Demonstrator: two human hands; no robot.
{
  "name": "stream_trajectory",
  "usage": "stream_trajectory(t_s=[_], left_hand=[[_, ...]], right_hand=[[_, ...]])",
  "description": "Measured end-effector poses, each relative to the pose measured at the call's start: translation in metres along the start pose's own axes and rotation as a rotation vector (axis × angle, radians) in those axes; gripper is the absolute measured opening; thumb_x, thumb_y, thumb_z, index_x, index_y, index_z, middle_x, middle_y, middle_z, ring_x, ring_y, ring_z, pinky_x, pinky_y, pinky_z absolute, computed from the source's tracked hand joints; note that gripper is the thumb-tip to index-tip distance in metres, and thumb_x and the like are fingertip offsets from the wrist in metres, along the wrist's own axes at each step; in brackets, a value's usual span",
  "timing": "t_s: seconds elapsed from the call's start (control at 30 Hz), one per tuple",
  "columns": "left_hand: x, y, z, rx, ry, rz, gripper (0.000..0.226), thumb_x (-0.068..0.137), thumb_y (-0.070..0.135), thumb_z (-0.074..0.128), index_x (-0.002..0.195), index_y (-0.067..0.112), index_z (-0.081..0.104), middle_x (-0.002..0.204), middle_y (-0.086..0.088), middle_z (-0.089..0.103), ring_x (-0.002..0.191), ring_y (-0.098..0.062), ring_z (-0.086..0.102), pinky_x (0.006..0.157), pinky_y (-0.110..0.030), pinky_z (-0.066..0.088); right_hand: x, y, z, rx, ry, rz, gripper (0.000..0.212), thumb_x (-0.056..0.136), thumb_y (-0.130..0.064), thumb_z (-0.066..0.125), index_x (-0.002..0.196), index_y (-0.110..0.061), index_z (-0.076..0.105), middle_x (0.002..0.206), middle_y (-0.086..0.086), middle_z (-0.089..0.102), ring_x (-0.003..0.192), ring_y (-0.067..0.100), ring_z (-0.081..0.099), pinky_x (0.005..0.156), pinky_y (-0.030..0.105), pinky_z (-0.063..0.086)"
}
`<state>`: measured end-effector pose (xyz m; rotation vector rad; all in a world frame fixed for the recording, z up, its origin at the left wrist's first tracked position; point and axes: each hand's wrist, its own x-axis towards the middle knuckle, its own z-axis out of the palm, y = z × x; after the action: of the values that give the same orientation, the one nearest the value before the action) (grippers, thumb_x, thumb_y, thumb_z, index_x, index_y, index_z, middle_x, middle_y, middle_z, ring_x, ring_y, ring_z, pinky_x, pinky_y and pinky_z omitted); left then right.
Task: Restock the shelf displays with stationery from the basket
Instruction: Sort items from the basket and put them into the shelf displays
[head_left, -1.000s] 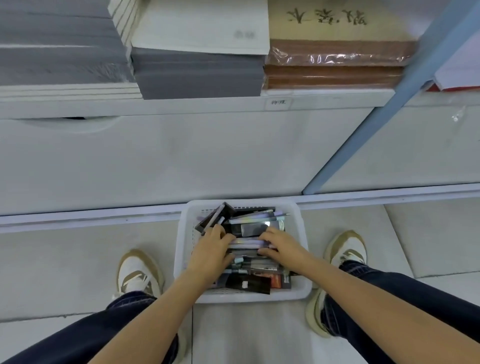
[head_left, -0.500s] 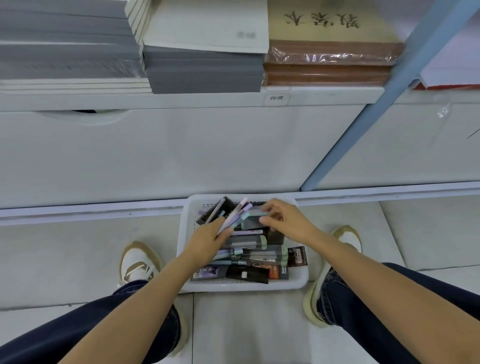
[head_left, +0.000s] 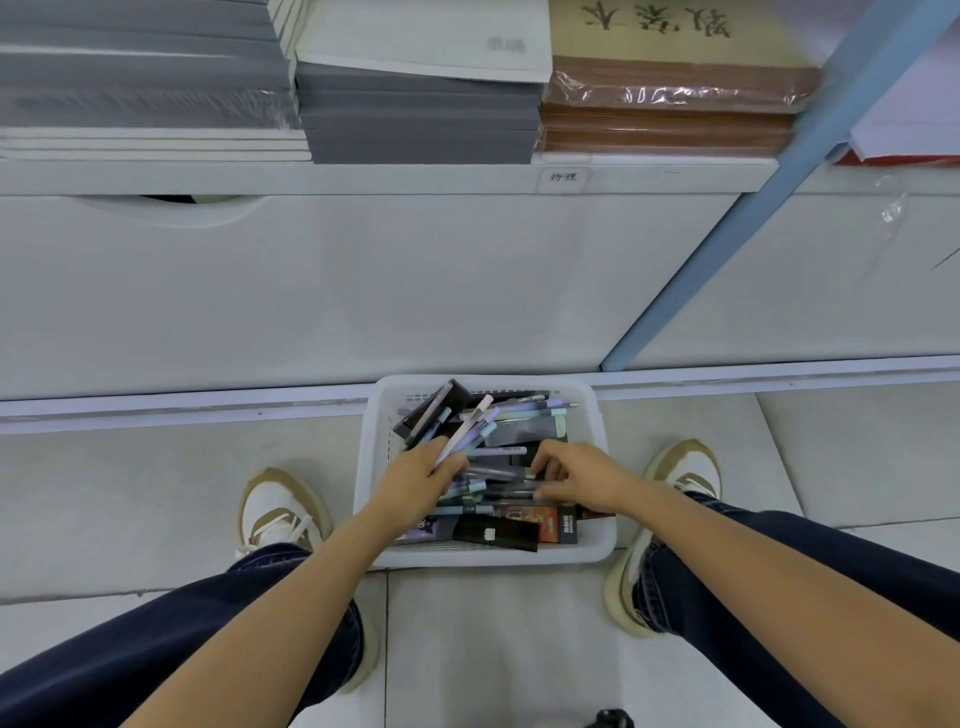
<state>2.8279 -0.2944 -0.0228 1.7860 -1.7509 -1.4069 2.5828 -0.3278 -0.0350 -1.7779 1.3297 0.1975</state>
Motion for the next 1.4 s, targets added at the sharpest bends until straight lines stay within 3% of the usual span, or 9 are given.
stream_trajectory(t_s=[0.27,0.4,0.5,0.67,0.83,0.97,1.17,1.3,1.4], left_hand=[[-0.001,0.024,-0.005,-0.110,0.066,0.067,0.032,0.102,0.036,0.041,0.106,0.009,0.058,0.100,-0.019,0.065,0.091,-0.035,0.061,0.083,-0.046,0.050],[-0.004,0.056,-0.009,-0.385,-0.057,0.109,0.027,0.102,0.035,0.044,0.121,0.019,0.055,0.097,-0.007,0.068,0.081,-0.022,0.069,0.061,-0.032,0.058],[-0.010,0.083,-0.021,-0.519,0.039,0.161,0.024,0.102,0.033,0.042,0.114,0.017,0.055,0.082,-0.003,0.069,0.061,-0.014,0.067,0.039,-0.019,0.040],[-0.030,0.162,-0.076,-0.585,0.157,0.458,0.024,0.105,0.023,0.037,0.109,0.007,0.054,0.094,-0.024,0.068,0.052,-0.016,0.062,0.038,-0.016,0.035],[-0.067,0.248,-0.135,-0.474,0.255,0.677,0.018,0.104,0.029,0.038,0.104,0.027,0.055,0.095,0.005,0.068,0.060,-0.020,0.065,0.042,-0.024,0.030],[-0.092,0.307,-0.170,-0.422,0.377,0.835,0.019,0.105,0.026,0.038,0.110,0.031,0.055,0.105,0.001,0.067,0.073,-0.017,0.067,0.044,-0.028,0.042],[-0.102,0.354,-0.204,-0.385,0.468,0.871,0.026,0.104,0.027,0.041,0.120,0.012,0.055,0.112,-0.011,0.062,0.084,-0.018,0.065,0.057,-0.026,0.053],[-0.101,0.368,-0.213,-0.349,0.468,0.848,0.026,0.104,0.029,0.041,0.116,0.014,0.057,0.109,-0.006,0.062,0.088,-0.017,0.063,0.067,-0.030,0.055],[-0.101,0.377,-0.220,-0.346,0.482,0.854,0.023,0.104,0.028,0.040,0.109,0.016,0.059,0.109,-0.007,0.064,0.085,-0.016,0.064,0.066,-0.029,0.057]], right_hand=[[-0.008,-0.023,-0.057,0.194,0.046,-0.123,0.010,0.090,-0.023,0.068,0.096,-0.016,0.072,0.079,-0.005,0.061,0.061,0.006,0.054,0.060,0.023,0.045],[-0.012,-0.053,-0.081,0.364,0.124,-0.199,0.020,0.086,-0.017,0.072,0.104,-0.009,0.069,0.072,-0.008,0.061,0.058,0.002,0.055,0.056,0.017,0.045],[-0.018,-0.077,-0.101,0.613,0.350,-0.241,0.025,0.084,-0.006,0.072,0.108,-0.004,0.063,0.077,0.004,0.065,0.061,0.008,0.057,0.058,0.021,0.047],[-0.054,-0.130,-0.161,0.706,0.585,-0.444,0.015,0.094,-0.013,0.061,0.105,-0.005,0.067,0.076,0.002,0.070,0.060,0.007,0.058,0.055,0.021,0.048],[-0.124,-0.193,-0.247,0.594,0.757,-0.714,0.010,0.097,-0.022,0.057,0.099,-0.016,0.065,0.079,-0.003,0.073,0.070,0.010,0.066,0.060,0.022,0.053],[-0.176,-0.234,-0.306,0.487,0.920,-0.859,0.015,0.096,-0.031,0.054,0.097,-0.017,0.060,0.091,0.004,0.067,0.077,0.015,0.063,0.059,0.027,0.051],[-0.192,-0.249,-0.367,0.379,1.121,-0.577,0.019,0.100,-0.028,0.049,0.102,-0.010,0.054,0.104,0.020,0.065,0.078,0.021,0.067,0.054,0.027,0.054],[-0.196,-0.249,-0.375,0.282,1.102,-0.443,0.028,0.100,-0.027,0.048,0.104,-0.001,0.055,0.104,0.021,0.065,0.095,0.033,0.064,0.081,0.049,0.055],[-0.204,-0.246,-0.375,0.272,1.052,-0.464,0.020,0.099,-0.029,0.050,0.096,-0.011,0.057,0.096,0.011,0.068,0.084,0.021,0.066,0.067,0.031,0.057]])
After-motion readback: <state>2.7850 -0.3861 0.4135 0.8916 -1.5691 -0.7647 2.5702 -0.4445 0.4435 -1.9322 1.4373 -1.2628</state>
